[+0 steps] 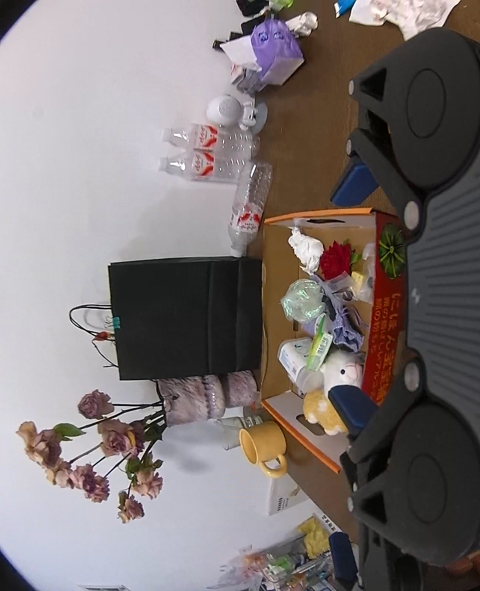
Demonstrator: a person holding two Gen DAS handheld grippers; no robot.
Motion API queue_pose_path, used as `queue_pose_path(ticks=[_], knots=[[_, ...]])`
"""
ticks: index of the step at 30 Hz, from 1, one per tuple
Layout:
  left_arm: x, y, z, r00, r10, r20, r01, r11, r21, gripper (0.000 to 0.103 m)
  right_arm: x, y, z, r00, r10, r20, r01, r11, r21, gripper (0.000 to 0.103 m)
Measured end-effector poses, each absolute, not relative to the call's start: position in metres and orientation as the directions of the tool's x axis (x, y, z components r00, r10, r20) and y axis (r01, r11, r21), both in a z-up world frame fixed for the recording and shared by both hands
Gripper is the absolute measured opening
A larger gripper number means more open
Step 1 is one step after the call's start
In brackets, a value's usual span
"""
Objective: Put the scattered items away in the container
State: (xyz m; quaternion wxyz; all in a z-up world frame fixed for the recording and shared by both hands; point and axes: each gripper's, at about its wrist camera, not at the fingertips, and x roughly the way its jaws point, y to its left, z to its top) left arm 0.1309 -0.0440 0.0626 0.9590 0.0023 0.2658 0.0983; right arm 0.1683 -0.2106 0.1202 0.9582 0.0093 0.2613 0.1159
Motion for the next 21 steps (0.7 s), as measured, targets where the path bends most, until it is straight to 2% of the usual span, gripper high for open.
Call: queue_pose_path(ticks=[5, 10, 15, 21], knots=[[0.117, -0.054, 0.062, 0.822, 0.226, -0.522, -0.21, 0.973, 0.092, 0.103, 0.145, -0.213, 0.123, 0.823, 0.247, -0.512, -0.25, 0.966, 0.064, 0.103], [0.107, -0.065, 0.06, 0.805, 0.241, -0.542, -0.21, 0.97, 0.119, 0.103, 0.137, -0.219, 0.127, 0.821, 0.18, -0.542, -0.189, 0.981, 0.039, 0.103], [0.099, -0.074, 0.064, 0.802, 0.273, -0.532, -0.237, 0.962, 0.137, 0.103, 0.142, -0.23, 0.124, 0.765, 0.208, -0.61, -0.188, 0.977, 0.097, 0.103], [0.095, -0.077, 0.067, 0.795, 0.263, -0.546, -0.237, 0.964, 0.118, 0.103, 0.147, -0.236, 0.123, 0.731, 0.229, -0.643, -0.194, 0.973, 0.126, 0.103]])
